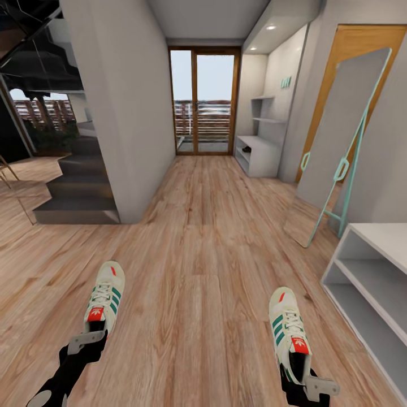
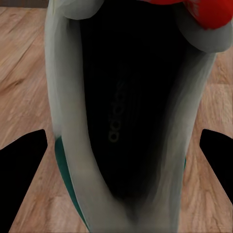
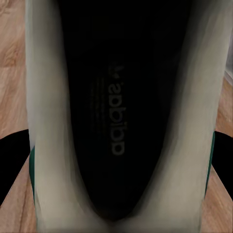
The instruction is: Pick up the two gym shoes and the two sandals from the corridor floor and place them onto the hallstand (shoe rack) in the corridor, making sure they are on the rack and not on the floor. Arrange them so the two gym shoes are next to each other and the two sandals are next to each other.
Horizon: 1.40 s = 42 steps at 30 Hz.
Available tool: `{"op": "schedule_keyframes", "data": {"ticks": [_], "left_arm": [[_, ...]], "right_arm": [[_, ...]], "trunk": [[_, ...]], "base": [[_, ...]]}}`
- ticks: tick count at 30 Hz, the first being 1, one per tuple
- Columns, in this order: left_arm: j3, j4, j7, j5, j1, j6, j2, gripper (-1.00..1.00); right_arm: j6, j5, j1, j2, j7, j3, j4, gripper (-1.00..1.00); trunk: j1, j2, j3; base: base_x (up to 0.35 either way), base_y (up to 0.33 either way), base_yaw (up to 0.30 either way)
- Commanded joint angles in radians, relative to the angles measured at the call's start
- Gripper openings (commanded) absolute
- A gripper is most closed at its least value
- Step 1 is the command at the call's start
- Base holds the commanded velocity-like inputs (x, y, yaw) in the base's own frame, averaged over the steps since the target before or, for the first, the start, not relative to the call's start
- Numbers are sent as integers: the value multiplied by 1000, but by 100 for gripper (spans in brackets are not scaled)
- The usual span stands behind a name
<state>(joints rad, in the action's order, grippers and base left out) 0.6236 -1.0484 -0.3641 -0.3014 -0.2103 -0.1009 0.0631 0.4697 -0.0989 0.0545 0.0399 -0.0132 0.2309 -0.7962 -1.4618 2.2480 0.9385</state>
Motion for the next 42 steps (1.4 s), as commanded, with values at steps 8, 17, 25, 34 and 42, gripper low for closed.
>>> {"op": "schedule_keyframes", "data": {"ticks": [8,17,25,34,42], "left_arm": [[5,-2,-7,-10,-1,-6,1,-100],[4,-3,-7,-10,-1,-6,1,-100],[4,-2,-7,-10,-1,-6,1,-100],[5,-5,-7,-10,-1,-6,1,-100],[5,-5,-7,-10,-1,-6,2,-100]], "right_arm": [[3,-10,1,0,-2,5,-1,-100],[3,-11,1,0,-2,5,1,-100],[3,-10,1,0,0,5,1,-100],[4,-7,1,2,2,5,-6,-100],[18,-8,1,3,1,5,-5,-100]], "trunk": [[0,0,1],[0,0,1],[0,0,1],[0,0,1],[0,0,1]], "base": [[339,0,0],[339,0,0],[339,0,0],[339,0,0],[339,0,0]]}}
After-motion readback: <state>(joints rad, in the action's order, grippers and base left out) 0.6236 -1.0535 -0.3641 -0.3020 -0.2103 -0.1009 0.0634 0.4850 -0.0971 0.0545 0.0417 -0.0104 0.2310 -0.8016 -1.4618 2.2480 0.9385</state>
